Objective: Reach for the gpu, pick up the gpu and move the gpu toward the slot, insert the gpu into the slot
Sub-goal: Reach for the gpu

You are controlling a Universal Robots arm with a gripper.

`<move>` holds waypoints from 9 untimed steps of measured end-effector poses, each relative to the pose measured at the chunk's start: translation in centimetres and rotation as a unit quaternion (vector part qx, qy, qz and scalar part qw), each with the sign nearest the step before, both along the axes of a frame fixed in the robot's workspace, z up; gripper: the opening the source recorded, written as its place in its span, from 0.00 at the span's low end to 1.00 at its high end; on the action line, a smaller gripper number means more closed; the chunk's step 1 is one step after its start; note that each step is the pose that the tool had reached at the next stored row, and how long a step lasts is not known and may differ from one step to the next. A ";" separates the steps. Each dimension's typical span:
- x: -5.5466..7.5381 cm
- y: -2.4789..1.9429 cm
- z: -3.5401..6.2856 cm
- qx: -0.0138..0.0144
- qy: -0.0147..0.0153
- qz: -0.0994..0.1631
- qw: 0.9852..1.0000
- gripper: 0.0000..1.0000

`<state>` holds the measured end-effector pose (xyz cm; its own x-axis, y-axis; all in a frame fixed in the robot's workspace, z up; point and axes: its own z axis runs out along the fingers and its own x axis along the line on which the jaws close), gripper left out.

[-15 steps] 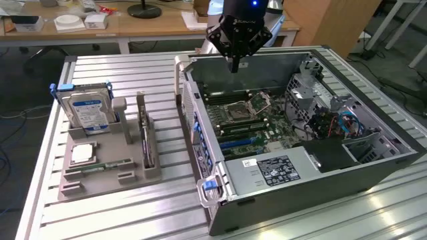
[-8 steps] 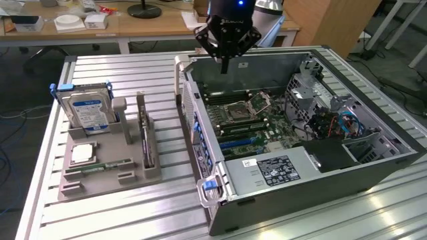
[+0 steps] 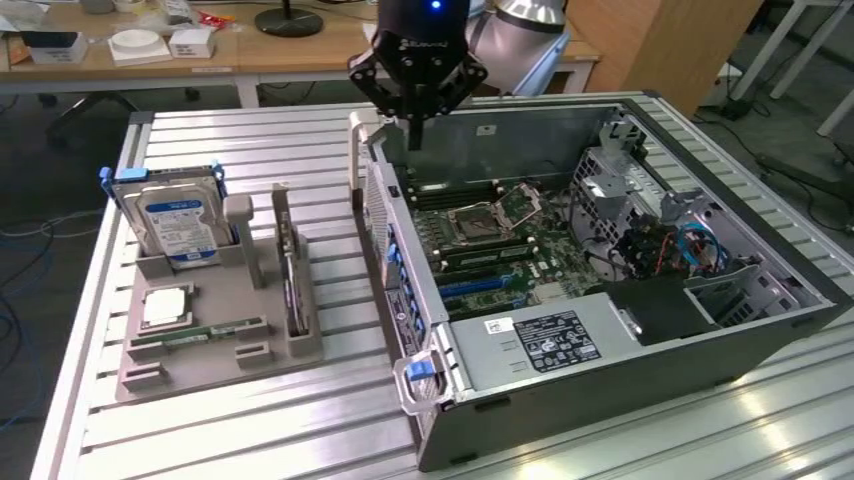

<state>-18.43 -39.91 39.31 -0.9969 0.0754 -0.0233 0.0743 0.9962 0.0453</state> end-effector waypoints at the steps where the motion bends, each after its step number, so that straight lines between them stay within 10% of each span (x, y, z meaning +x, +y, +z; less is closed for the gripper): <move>1: -0.4 0.00 0.00 0.000 0.000 0.000 1.000 0.10; 9: -4.1 -0.02 -0.02 0.000 0.000 0.000 1.000 0.10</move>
